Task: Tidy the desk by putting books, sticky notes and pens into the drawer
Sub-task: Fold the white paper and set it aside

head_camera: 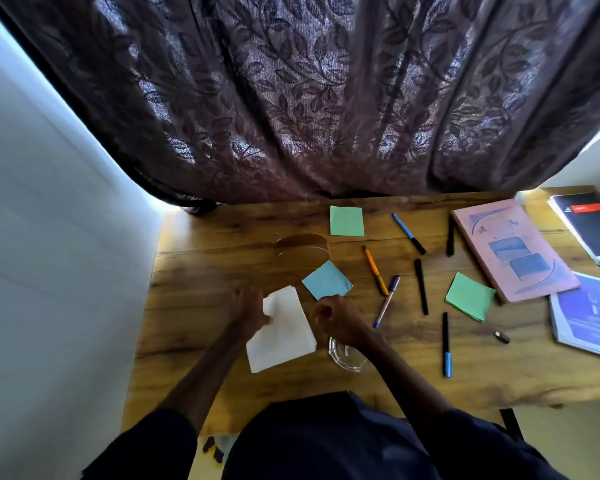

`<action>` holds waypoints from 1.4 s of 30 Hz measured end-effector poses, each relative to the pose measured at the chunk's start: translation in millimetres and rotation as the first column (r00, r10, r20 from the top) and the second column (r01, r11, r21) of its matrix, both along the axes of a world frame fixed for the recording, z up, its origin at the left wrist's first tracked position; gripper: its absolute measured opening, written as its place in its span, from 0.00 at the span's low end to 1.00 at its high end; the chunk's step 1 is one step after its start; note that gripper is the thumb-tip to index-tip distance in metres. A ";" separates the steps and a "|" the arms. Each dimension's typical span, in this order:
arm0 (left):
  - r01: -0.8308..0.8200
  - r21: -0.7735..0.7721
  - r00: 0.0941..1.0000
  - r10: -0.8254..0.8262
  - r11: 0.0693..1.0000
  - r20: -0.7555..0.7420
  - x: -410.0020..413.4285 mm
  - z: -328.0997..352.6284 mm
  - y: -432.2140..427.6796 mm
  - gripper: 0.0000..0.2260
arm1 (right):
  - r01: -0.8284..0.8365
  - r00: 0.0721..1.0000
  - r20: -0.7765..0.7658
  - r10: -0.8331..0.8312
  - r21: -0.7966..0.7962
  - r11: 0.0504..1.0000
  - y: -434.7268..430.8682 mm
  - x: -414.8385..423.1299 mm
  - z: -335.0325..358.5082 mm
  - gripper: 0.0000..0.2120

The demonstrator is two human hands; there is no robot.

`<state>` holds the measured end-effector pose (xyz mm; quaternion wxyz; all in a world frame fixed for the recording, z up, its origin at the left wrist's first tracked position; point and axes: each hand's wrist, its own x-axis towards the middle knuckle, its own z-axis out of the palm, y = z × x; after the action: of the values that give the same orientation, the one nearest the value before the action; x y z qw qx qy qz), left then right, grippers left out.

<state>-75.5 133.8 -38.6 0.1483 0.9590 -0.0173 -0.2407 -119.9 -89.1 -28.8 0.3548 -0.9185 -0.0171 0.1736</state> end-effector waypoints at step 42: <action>-0.071 -0.702 0.996 0.016 0.709 -0.084 44.7 52.3 -3.8 0.08 | 0.326 0.938 -0.051 -0.343 0.473 0.819 -34.4 22.3 27.9 0.06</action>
<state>-30.8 130.0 13.7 0.5085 0.8211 -0.0799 -0.2468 -97.6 -123.6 -0.9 0.5930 -0.7952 0.0960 0.0826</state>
